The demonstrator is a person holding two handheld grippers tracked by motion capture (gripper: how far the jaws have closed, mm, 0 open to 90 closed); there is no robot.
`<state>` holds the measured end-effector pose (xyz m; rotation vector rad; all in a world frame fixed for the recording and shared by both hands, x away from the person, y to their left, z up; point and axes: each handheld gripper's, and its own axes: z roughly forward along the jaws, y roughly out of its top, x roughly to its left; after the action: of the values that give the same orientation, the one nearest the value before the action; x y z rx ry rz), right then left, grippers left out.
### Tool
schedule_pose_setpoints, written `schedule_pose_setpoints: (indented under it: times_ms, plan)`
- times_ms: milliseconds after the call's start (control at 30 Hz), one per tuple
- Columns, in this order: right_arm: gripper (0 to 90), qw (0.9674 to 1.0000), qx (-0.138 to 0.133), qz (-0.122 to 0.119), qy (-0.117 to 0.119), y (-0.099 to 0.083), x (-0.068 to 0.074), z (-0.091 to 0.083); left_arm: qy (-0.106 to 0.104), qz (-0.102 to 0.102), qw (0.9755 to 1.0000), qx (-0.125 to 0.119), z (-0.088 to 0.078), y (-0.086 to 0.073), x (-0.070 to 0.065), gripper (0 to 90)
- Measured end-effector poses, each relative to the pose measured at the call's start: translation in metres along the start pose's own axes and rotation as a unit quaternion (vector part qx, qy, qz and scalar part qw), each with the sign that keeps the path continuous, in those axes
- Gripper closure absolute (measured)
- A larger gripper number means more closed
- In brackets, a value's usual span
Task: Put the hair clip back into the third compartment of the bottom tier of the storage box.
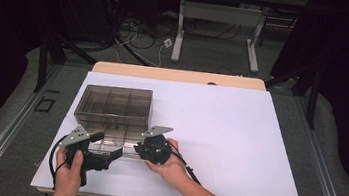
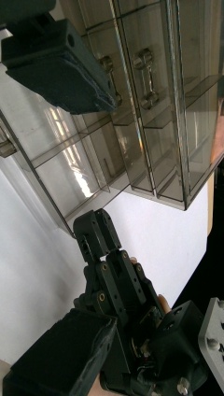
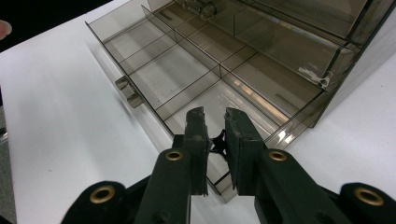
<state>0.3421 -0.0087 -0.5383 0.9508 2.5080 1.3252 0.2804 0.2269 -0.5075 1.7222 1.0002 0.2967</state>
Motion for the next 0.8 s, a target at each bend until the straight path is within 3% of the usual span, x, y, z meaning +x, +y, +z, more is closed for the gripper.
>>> schedule_pose_setpoints:
  times_ms: [467, 800]
  plan:
    - [78.7, 1.0000, 0.008, 0.003, 0.000, -0.0003, 0.0010, 0.0013, 0.000, -0.001, 1.0000, 0.000, 0.0000, -0.0001, 0.0001, 0.7]
    - [70.8, 1.0000, 0.001, 0.003, 0.009, -0.0001, 0.0016, 0.0009, 0.000, -0.001, 1.0000, 0.000, 0.0000, -0.0002, 0.0002, 0.7]
